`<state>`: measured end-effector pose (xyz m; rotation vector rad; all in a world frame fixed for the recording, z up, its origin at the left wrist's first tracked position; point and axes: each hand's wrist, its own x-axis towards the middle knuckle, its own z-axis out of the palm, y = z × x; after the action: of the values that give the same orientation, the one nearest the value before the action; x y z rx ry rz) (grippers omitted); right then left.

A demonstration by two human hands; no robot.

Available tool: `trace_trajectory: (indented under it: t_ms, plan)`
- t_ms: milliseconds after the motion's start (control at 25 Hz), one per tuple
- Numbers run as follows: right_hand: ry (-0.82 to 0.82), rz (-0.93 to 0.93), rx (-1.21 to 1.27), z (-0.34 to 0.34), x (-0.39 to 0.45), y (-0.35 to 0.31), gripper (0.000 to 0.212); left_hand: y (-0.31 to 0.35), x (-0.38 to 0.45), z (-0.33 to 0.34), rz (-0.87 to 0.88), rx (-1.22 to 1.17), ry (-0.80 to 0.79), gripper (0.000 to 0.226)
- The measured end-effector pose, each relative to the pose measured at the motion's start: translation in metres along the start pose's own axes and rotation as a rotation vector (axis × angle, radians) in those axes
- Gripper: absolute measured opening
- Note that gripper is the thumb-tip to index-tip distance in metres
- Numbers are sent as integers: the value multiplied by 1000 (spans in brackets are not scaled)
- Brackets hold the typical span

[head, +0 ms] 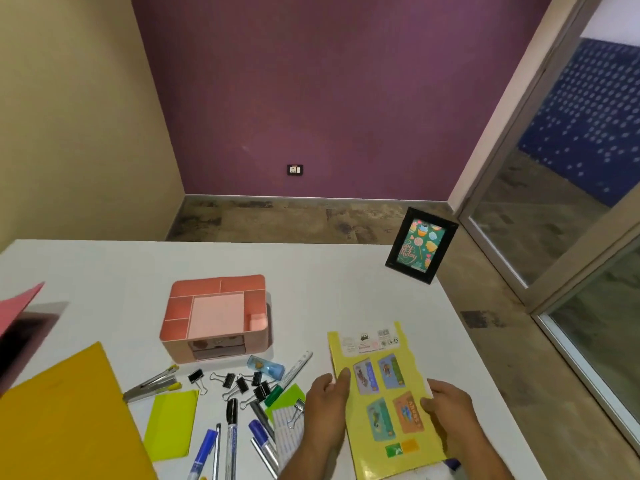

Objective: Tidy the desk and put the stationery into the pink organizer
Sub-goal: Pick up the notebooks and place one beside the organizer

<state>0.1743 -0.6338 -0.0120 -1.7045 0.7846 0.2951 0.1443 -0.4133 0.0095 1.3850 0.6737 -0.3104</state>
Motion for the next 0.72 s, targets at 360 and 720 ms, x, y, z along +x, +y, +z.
trace_trajectory:
  t_ms: [360, 720]
  plan:
    - [-35, -327, 414, 16, -62, -40, 38, 44, -33, -59, -172, -468, -117, 52]
    - [-81, -489, 219, 18, -99, -17, 22, 33, -66, -89, -207, -229, -398, 24]
